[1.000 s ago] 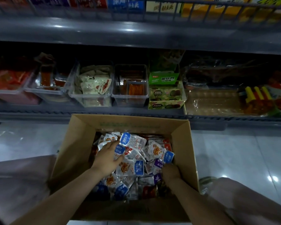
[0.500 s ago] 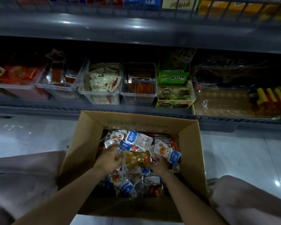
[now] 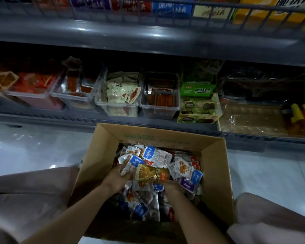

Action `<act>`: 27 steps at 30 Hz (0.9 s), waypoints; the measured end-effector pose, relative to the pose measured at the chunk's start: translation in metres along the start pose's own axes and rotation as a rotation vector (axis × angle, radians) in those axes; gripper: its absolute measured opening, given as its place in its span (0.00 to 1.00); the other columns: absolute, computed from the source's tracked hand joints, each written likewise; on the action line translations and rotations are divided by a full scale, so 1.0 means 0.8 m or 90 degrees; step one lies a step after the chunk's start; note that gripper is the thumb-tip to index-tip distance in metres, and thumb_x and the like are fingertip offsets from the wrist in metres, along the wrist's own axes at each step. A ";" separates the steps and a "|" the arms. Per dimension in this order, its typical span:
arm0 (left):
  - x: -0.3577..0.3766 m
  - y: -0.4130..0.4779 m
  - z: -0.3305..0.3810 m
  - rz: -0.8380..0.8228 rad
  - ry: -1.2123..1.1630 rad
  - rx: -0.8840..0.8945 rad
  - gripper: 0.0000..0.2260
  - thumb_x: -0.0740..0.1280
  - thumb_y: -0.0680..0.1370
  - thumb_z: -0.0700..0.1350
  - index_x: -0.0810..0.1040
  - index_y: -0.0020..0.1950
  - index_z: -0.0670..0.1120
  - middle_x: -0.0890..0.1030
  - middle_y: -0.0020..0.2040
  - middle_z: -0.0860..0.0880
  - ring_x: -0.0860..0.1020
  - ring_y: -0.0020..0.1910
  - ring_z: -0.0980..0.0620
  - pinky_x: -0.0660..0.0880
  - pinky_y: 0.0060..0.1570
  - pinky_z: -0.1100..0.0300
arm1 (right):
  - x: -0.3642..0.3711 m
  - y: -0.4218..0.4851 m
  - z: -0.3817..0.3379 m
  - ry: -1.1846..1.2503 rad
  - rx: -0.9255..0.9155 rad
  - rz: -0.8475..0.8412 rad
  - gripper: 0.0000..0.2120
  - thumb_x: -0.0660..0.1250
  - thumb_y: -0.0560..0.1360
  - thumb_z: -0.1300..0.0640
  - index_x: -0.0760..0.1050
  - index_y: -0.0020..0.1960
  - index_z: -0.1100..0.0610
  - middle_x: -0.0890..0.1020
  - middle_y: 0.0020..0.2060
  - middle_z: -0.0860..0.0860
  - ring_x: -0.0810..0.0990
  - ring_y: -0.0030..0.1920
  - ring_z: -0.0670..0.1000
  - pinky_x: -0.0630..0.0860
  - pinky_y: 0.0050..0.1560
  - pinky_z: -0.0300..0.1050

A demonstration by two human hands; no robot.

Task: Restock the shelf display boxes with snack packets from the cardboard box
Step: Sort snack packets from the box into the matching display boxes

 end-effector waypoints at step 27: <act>-0.074 -0.169 0.227 -0.447 -0.066 0.193 0.15 0.65 0.71 0.54 0.78 0.54 0.49 0.85 0.49 0.53 0.82 0.49 0.58 0.75 0.50 0.69 | -0.118 -0.394 -0.214 0.044 -0.568 -0.243 0.19 0.74 0.62 0.61 0.79 0.53 0.57 0.85 0.45 0.55 0.83 0.45 0.53 0.79 0.49 0.46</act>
Point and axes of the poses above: each hand's wrist, its own y-axis towards the middle knuckle, its own x-axis out of the palm, z = x × y, the point moved 5 cm from there along y, towards the middle knuckle
